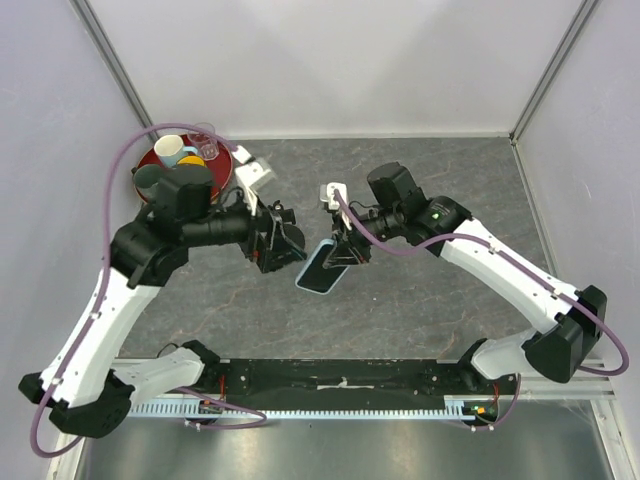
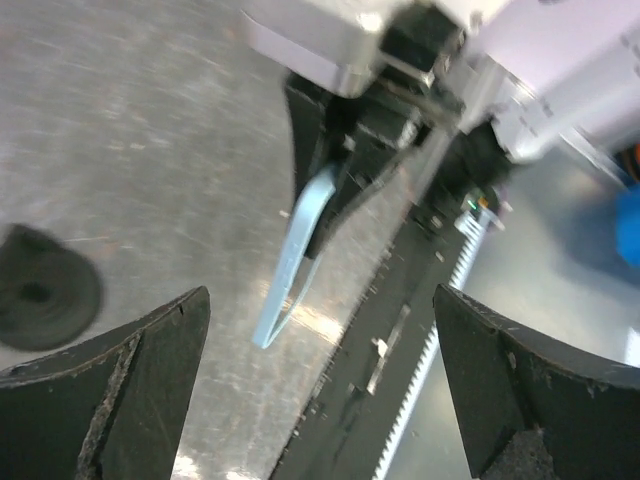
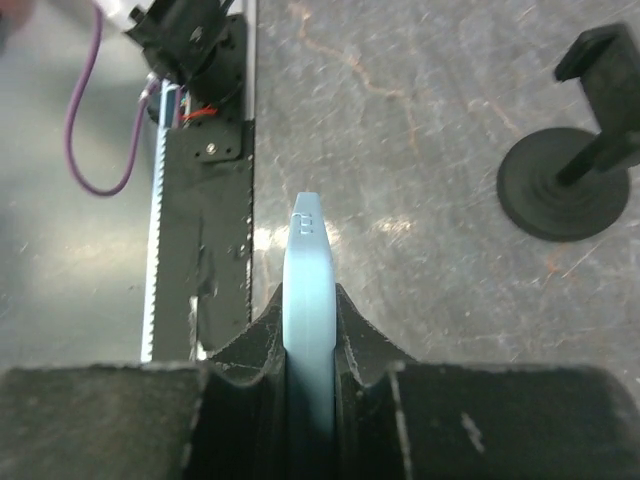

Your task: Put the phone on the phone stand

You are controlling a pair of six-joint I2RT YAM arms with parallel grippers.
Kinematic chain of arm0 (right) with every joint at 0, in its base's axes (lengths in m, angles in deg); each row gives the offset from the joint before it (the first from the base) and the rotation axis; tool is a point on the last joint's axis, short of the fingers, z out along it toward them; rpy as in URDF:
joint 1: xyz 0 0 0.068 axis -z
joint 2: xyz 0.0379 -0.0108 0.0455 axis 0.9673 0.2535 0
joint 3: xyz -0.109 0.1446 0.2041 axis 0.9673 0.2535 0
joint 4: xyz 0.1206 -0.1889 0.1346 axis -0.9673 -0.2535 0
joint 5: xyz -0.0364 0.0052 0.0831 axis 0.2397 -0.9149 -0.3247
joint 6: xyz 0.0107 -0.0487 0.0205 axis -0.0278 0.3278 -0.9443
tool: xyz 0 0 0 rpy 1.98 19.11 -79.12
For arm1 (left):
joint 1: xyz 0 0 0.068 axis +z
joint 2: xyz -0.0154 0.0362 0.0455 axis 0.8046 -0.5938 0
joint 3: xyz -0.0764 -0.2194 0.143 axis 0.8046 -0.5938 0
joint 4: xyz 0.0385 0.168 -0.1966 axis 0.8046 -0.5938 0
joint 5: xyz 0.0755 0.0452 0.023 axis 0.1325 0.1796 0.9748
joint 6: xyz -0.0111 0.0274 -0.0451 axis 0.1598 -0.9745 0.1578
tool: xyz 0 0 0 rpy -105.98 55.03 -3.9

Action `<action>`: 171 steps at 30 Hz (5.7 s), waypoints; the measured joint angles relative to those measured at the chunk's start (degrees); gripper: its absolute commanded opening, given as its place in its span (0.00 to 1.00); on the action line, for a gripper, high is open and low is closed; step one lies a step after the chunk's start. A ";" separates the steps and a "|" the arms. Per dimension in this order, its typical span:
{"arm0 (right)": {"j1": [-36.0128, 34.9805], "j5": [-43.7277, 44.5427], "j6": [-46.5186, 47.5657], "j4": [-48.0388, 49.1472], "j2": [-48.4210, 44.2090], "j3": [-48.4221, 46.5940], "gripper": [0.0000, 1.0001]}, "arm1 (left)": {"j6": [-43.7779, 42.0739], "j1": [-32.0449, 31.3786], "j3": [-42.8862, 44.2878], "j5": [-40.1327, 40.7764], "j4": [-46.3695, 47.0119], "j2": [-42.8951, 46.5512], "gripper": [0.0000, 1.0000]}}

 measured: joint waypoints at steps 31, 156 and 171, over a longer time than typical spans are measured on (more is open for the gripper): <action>-2.36 -8.81 -7.61 -0.81 -4.96 -4.20 0.47 | -5.73 -7.76 -18.01 -15.74 12.33 0.44 0.02; -3.19 17.55 -25.94 20.57 -19.39 16.02 0.00 | 8.31 -7.61 -28.44 18.64 23.65 17.00 0.75; -2.89 49.77 -26.51 14.73 -33.42 22.27 0.00 | 14.45 -7.50 -29.59 58.86 19.21 -4.57 0.45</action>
